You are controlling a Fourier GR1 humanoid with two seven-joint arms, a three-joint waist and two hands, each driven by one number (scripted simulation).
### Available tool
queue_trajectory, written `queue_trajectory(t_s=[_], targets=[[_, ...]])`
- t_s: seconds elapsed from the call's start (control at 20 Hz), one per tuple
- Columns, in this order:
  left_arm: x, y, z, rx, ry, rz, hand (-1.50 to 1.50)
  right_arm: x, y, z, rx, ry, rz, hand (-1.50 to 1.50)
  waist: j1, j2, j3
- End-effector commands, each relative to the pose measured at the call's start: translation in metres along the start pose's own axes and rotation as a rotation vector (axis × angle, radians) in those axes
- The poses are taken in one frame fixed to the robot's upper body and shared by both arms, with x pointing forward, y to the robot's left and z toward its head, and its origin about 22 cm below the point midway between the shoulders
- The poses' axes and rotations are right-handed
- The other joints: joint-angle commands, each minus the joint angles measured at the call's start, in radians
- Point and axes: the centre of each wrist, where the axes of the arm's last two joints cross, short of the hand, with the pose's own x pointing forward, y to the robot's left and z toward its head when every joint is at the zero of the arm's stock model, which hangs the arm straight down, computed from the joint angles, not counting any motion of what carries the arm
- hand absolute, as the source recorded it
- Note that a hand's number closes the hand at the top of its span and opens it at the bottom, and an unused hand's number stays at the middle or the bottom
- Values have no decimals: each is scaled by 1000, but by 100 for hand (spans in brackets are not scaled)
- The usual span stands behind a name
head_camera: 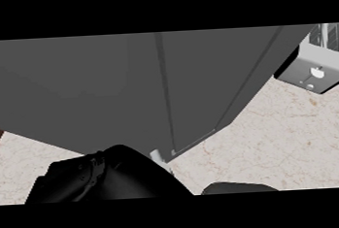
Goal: Pick up the wine, place it into the cabinet and close the cabinet
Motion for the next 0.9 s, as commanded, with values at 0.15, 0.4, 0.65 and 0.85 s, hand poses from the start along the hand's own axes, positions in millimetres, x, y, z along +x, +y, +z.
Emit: queue_trajectory(t_s=[0.15, 0.4, 0.65, 0.85], targets=[[17, 10, -9, -13, -25, 5, -150, 22, -25, -80, -47, -4, 16, 150, 16, 11, 2], [26, 33, -23, -18, -27, 5, -150, 24, -35, -106, 125, 124, -76, 150, 15, 18, 1], [28, 23, -28, -25, -44, -10, -150, 3, -54, -124, 364, 292, -146, 150, 2, 20, 3], [46, 30, -23, -19, -23, -7, -150, -12, -90, -143, 248, 274, -240, 150, -10, 8, 4]])
